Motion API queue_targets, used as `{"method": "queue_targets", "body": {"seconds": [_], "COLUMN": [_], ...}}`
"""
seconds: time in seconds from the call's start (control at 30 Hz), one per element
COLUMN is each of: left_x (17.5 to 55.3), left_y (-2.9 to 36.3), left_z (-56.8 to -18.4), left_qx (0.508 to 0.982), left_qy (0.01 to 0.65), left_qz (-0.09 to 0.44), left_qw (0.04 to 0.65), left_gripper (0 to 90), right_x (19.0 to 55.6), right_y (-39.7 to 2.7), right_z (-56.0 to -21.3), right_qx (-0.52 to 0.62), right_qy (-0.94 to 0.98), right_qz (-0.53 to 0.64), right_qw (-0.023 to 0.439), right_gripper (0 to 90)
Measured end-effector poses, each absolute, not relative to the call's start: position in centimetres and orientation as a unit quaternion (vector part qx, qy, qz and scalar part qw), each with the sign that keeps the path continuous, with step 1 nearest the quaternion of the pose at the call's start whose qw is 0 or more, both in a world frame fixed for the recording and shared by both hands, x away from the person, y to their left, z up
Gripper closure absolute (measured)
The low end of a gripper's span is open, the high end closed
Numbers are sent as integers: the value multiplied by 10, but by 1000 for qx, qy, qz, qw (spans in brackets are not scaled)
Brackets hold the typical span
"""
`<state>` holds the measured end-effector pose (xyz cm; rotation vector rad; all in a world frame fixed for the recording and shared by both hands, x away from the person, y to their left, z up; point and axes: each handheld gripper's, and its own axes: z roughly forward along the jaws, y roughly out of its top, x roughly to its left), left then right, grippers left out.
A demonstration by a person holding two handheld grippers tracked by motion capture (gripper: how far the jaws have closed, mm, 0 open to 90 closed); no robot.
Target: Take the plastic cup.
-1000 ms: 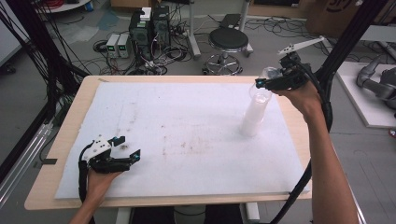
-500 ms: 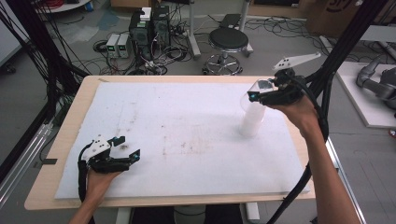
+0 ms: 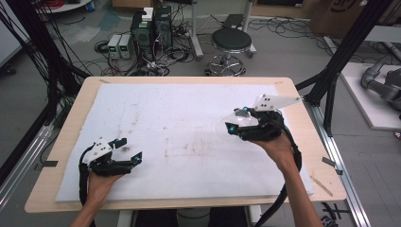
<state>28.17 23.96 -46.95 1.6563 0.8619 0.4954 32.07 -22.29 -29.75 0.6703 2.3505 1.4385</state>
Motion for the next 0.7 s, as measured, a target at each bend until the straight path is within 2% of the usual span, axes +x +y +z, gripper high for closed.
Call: {"method": "queue_targets", "body": {"seconds": [0.37, 0.7], "left_x": [282, 282], "left_y": [241, 241], "left_z": [-470, -470], "left_qx": [703, 702], "left_qy": [366, 370], "left_qz": [207, 204], "left_qw": [573, 574], "left_gripper": [136, 136], "right_x": [306, 304], "right_y": [-215, -212], "right_z": [-360, -371], "right_qx": [207, 203], "right_qy": [777, 766], "right_qz": [580, 596], "right_qw": [130, 128], "right_gripper": [408, 409]}}
